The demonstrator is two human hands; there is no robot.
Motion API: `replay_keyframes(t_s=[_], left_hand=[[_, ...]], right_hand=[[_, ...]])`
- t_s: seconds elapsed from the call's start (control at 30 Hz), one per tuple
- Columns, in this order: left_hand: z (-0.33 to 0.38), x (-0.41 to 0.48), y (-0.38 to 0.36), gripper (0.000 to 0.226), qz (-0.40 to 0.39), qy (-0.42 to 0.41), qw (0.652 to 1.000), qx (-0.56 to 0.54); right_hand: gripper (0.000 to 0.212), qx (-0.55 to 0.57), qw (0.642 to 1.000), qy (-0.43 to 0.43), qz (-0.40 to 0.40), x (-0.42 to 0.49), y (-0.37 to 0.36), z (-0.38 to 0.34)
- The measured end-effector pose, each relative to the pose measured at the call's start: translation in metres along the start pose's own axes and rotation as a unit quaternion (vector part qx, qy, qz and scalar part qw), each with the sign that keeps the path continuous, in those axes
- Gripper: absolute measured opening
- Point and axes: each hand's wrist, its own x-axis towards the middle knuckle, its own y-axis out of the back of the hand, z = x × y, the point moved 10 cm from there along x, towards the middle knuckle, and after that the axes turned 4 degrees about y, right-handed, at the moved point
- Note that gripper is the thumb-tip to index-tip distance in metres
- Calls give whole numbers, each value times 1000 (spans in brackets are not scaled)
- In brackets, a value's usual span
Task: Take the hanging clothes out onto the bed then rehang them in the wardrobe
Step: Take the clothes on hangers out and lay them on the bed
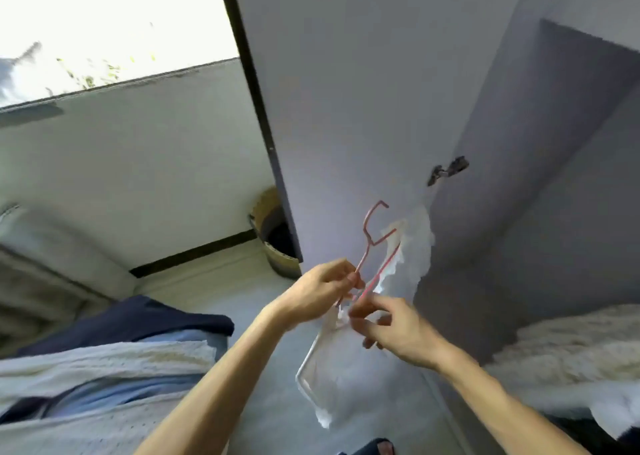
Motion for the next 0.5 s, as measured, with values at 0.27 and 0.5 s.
replay_keyframes(t_s=[0.27,0.5], left_hand=[[-157,-192,37,21,101,104,971,-192],[-267,-389,45,18,320,160,867,-346]], right_hand=[[72,-340,916,205,-52,53,-102,-83],[69,-375,810,378,-244,6,-336,-126]])
